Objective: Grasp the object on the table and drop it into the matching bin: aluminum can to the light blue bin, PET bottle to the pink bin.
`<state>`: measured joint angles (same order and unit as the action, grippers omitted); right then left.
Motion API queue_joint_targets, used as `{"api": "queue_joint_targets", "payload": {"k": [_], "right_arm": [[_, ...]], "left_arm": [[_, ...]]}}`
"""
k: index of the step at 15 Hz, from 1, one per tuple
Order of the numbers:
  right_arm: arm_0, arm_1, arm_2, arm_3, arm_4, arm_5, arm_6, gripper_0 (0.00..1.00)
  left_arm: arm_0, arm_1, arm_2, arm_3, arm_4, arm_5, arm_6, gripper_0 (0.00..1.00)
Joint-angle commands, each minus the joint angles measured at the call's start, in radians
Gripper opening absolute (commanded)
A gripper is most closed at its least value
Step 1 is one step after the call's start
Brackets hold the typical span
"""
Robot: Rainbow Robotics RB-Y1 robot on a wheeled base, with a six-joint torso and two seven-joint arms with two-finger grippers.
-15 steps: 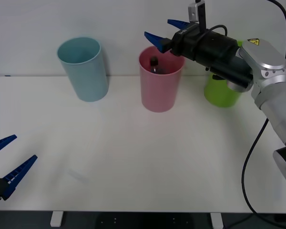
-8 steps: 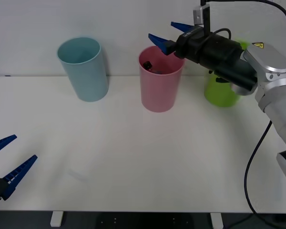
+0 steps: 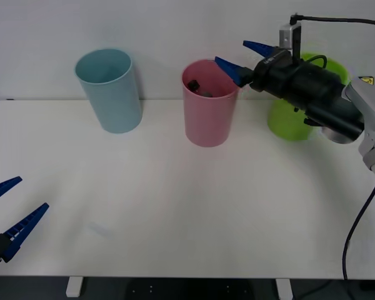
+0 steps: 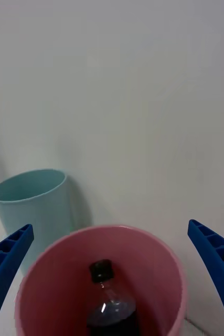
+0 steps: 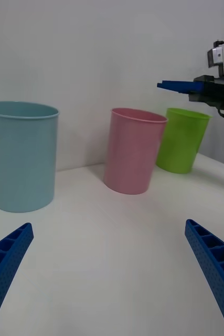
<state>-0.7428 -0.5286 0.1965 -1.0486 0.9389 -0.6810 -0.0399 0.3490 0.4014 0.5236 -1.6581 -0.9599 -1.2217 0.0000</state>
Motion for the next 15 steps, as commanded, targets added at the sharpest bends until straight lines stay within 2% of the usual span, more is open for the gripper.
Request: {"api": "queue_joint_targets", "payload": {"k": [1, 8, 11, 15], "right_arm": [[0.135, -0.044, -0.037, -0.145, -0.002, 0.0, -0.002, 1.0], [0.438, -0.097, -0.146, -0.412, -0.002, -0.002, 0.032, 1.0], [0.579, -0.128, -0.187, -0.501, -0.011, -0.012, 0.146, 1.0], [0.741, -0.136, -0.256, -0.588, -0.019, -0.051, 0.207, 1.0]], "left_arm": [[0.0, 0.0, 0.0, 0.0, 0.0, 0.0, 0.0, 1.0], [0.0, 0.0, 0.0, 0.0, 0.0, 0.0, 0.0, 1.0], [0.0, 0.0, 0.0, 0.0, 0.0, 0.0, 0.0, 1.0], [0.0, 0.0, 0.0, 0.0, 0.0, 0.0, 0.0, 1.0]]}}
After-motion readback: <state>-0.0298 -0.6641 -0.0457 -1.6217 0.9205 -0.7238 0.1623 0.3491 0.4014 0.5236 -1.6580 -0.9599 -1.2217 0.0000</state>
